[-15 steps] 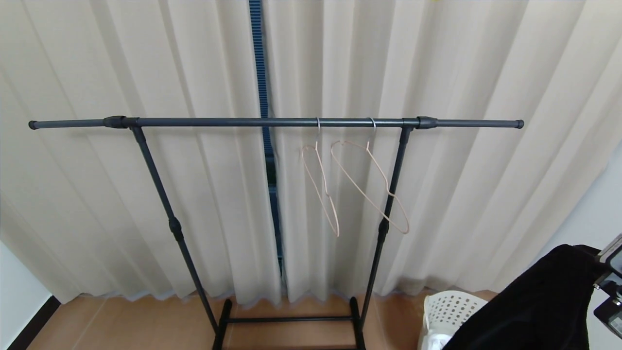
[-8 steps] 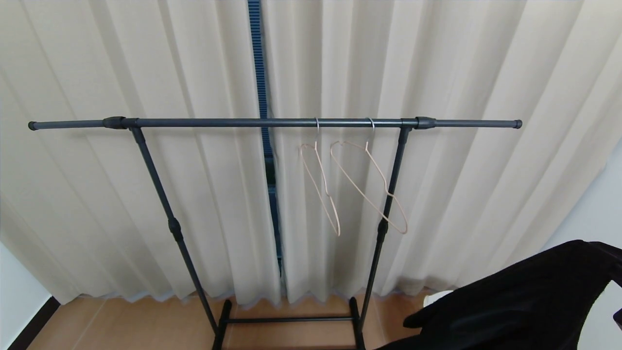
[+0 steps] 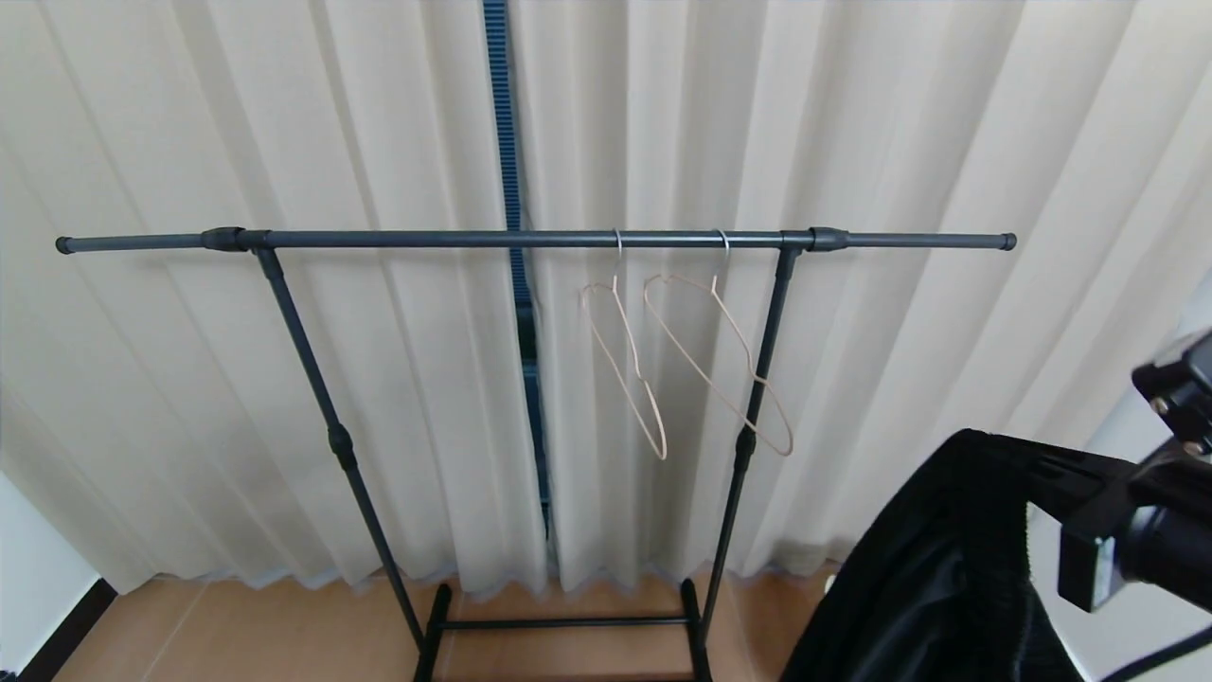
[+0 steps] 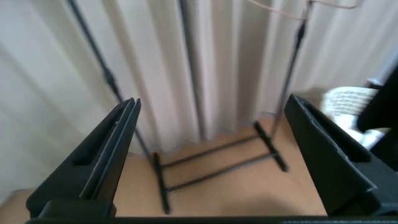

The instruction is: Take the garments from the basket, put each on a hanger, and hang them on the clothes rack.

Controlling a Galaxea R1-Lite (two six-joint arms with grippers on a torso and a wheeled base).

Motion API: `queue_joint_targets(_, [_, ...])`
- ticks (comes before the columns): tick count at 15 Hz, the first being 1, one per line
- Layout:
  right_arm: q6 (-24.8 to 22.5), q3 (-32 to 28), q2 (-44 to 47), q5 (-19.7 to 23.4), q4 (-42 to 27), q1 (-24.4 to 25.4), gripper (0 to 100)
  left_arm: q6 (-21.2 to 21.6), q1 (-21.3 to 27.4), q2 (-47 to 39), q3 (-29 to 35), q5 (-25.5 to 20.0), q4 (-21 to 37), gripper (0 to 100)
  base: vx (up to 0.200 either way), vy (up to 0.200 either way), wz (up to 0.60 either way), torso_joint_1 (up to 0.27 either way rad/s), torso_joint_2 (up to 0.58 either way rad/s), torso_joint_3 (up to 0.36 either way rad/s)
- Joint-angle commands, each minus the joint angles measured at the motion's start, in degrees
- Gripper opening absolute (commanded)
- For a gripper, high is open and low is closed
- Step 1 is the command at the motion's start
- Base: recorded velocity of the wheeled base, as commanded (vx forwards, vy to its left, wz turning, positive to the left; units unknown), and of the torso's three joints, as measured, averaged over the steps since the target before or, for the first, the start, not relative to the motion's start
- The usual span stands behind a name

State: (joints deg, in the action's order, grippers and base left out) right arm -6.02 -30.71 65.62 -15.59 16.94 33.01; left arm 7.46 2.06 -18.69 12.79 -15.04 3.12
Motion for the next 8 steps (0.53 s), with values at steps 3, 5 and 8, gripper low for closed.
queue_joint_targets(3, [14.2,-7.79,14.09,-2.07,0.19,4.52,0,-17.83,14.99,-31.23,9.1,-9.04,-6.11,100,0.0,0.0,0.0,0.0,0.0,0.0])
queue_joint_targets(5, [18.06,-10.78,15.5,-3.39,0.19,7.77,0,-23.11,21.32,-39.14,10.24,-9.04,-11.21,100,0.0,0.0,0.0,0.0,0.0,0.0])
queue_joint_targets(8, [18.85,-20.88,23.67,-11.04,0.28,10.23,0,-24.34,28.09,-51.1,13.93,-5.87,-15.25,100,0.0,0.0,0.0,0.0,0.0,0.0])
